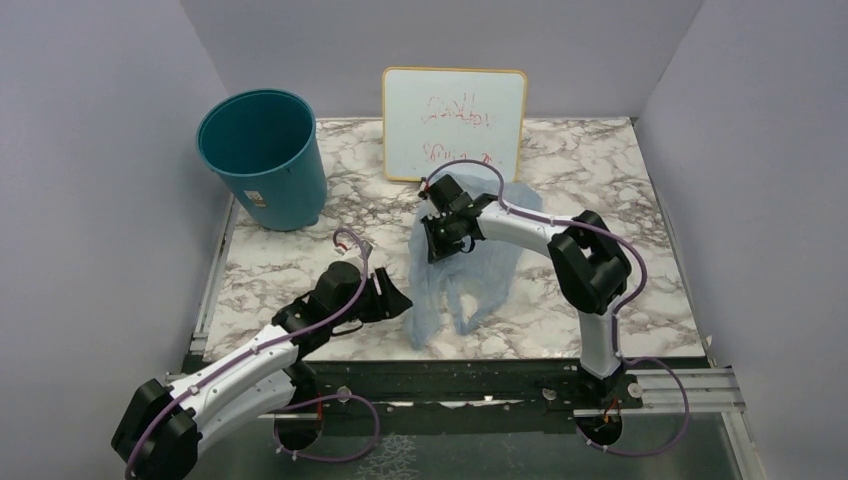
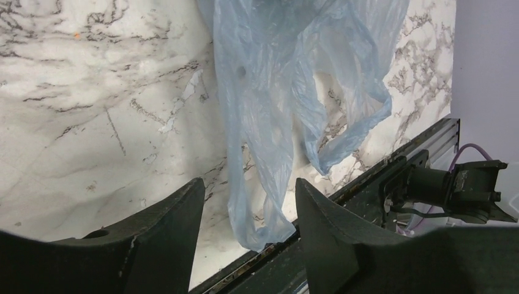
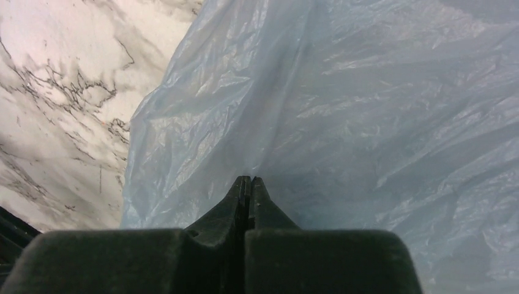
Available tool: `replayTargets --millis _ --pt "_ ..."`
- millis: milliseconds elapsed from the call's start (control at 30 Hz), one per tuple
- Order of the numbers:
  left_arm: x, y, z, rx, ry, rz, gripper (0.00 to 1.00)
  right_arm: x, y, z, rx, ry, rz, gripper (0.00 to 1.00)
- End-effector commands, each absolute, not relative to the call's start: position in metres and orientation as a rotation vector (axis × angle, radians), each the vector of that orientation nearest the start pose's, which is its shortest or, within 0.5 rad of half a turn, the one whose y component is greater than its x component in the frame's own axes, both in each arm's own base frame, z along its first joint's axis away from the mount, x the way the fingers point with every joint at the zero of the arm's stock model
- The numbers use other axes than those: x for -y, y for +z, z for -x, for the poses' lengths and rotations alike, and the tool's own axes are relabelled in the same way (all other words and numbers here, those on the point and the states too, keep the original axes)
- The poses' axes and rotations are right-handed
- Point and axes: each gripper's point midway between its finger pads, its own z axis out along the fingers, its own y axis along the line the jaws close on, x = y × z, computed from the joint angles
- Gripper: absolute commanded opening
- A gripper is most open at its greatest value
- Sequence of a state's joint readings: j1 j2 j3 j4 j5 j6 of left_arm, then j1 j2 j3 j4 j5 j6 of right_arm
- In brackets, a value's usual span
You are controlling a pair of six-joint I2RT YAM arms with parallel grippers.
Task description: Put the trash bags into the trash bin
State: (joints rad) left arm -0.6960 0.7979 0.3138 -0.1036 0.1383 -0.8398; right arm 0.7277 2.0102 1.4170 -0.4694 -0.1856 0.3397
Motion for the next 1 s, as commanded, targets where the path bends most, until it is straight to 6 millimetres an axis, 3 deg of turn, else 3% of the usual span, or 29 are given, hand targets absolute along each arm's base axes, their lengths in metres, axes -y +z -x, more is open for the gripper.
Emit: replayTargets --millis 0,100,200,367,567,767,967 --pt "0.223 0.112 -0.177 -2.254 -1.021 -0.004 0.60 -0.338 0.081 -0.332 -2.534 0.533 0.536 0.01" --pt "0.226 0.127 -0.181 -2.213 -1.027 -0.046 0.64 -0.335 0.117 -0.339 -2.442 0.538 0.499 0.00" --pt "0.231 0.143 -0.185 -2.179 -1.036 -0.111 0.68 -0.328 0.134 -0.340 -2.397 0.518 0.484 0.01" --pt "0.243 0.169 -0.190 -2.114 -1.051 -0.245 0.72 -0.309 0.145 -0.344 -2.384 0.455 0.443 0.01" --pt "0.250 0.167 -0.192 -2.140 -1.011 -0.382 0.76 -0.298 0.159 -0.342 -2.385 0.568 0.442 0.00" --pt "0.283 0.188 -0.181 -2.018 -1.247 -0.534 0.77 -0.302 0.160 -0.343 -2.402 0.648 0.430 0.00" --pt "0.297 0.174 -0.183 -2.051 -1.291 -0.616 0.77 -0.302 0.170 -0.350 -2.391 0.730 0.408 0.00"
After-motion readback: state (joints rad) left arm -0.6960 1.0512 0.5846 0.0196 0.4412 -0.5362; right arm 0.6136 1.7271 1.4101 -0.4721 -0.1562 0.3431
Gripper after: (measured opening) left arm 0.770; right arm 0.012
